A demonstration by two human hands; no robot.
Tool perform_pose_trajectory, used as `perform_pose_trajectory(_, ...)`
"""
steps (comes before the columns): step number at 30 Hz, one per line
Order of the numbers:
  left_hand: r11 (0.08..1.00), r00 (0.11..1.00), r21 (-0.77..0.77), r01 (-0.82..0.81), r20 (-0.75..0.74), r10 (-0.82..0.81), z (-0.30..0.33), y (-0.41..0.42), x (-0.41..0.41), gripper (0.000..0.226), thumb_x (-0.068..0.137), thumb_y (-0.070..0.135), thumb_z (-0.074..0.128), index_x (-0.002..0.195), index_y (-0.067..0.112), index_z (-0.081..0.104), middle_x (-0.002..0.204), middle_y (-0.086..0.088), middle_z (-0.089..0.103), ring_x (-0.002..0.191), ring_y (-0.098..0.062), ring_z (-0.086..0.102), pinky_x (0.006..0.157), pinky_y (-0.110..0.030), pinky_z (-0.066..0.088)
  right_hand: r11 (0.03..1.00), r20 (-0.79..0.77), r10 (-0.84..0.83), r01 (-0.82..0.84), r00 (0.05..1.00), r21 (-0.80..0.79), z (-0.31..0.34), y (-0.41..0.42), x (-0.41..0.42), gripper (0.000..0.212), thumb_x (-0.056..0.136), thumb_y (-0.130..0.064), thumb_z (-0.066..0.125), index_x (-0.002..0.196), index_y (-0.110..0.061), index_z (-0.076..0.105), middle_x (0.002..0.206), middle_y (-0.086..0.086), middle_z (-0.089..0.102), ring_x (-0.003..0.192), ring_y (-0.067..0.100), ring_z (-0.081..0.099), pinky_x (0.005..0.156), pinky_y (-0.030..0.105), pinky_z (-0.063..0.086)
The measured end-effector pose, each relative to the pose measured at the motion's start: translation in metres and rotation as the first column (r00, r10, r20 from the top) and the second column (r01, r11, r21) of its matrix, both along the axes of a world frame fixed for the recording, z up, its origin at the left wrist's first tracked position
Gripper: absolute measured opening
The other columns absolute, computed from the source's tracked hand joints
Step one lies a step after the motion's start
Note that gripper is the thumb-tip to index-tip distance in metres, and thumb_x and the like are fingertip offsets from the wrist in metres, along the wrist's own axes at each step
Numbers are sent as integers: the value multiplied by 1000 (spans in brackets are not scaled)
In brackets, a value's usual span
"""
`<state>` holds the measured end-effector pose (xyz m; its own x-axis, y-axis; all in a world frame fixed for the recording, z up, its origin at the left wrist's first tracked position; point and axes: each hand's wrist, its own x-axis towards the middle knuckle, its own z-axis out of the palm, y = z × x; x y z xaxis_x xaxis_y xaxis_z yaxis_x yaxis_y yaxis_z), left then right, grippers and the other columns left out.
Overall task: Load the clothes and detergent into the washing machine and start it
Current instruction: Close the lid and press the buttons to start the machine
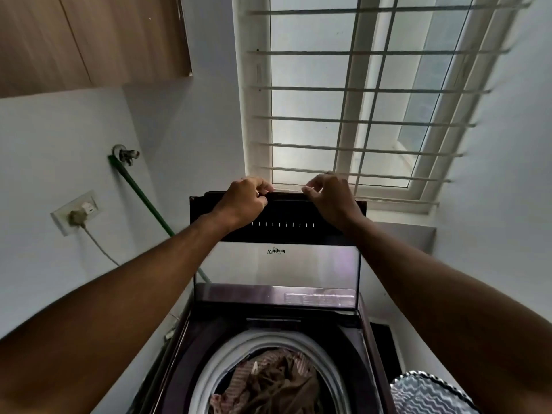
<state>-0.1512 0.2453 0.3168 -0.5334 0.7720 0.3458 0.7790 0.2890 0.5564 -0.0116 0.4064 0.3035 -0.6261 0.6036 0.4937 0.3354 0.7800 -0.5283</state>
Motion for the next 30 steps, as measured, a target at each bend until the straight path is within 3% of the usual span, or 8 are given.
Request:
perform_pose_trajectory(4, 998, 999, -62, 11, -36, -14, -14, 16, -18, 33, 88, 5, 59, 116, 17, 70, 121, -4, 64, 108, -15, 57, 94, -21, 42, 1000, 42, -6, 6, 999, -1, -6, 10, -18, 22, 91, -26, 69, 103, -8, 74, 103, 9, 65, 89, 18, 60, 78, 27, 44)
perform_pose_trajectory(6, 995, 996, -102, 10, -88, -19, -19, 23, -25, 37, 87, 7, 60, 121, 18, 67, 129, -5, 60, 120, -19, 54, 104, -27, 41, 1000, 99, -10, 11, 995, -8, -11, 12, -27, 31, 90, -28, 70, 112, -7, 71, 112, 12, 63, 102, 24, 60, 90, 33, 48)
perform_pose_trajectory(12, 969, 968, -245, 7, -240, -67, -27, 45, -44, 52, 90, 18, 59, 141, 26, 53, 152, -1, 42, 139, -21, 38, 116, -40, 31, 999, 288, -20, 12, 957, 31, -28, 14, -47, 51, 92, -31, 67, 136, -5, 56, 137, 15, 54, 131, 30, 45, 110, 43, 39)
perform_pose_trajectory(16, 947, 954, -321, -4, -286, -92, -35, 59, -58, 50, 94, 29, 57, 142, 40, 49, 157, -1, 35, 144, -23, 31, 118, -42, 22, 998, 341, -28, 6, 940, 65, -36, 17, -57, 54, 96, -30, 60, 143, -5, 48, 151, 15, 42, 141, 31, 35, 118, 43, 28)
perform_pose_trajectory(20, 902, 958, -431, -37, -273, -92, -47, 67, -70, 58, 97, 44, 51, 151, 39, 32, 159, -4, 31, 147, -24, 26, 121, -44, 14, 995, 448, -38, -8, 893, 101, -46, 23, -69, 61, 101, -37, 49, 153, -10, 31, 161, 11, 26, 151, 27, 16, 123, 49, 10)
perform_pose_trajectory(24, 910, 961, -411, -49, -267, -68, -51, 65, -72, 57, 95, 47, 53, 149, 40, 36, 148, -6, 44, 137, -27, 37, 117, -43, 26, 992, 549, -20, -49, 835, 112, -46, 24, -73, 70, 101, -45, 45, 157, -12, 18, 165, 7, 14, 153, 22, 1, 122, 52, -4)
perform_pose_trajectory(28, 939, 970, -343, -35, -239, -51, -41, 56, -68, 45, 96, 46, 54, 140, 42, 48, 138, -6, 51, 131, -28, 40, 112, -42, 34, 995, 537, -23, -36, 843, 98, -46, 12, -78, 67, 102, -50, 36, 155, -11, 24, 160, 10, 28, 151, 25, 15, 122, 53, -3)
perform_pose_trajectory(30, 941, 972, -337, -26, -230, -55, -37, 50, -65, 42, 96, 46, 54, 138, 42, 50, 137, -4, 51, 132, -26, 39, 110, -44, 36, 992, 516, -56, -8, 855, 122, -46, 4, -77, 62, 103, -52, 33, 149, -11, 36, 152, 12, 41, 145, 29, 29, 122, 54, 7)
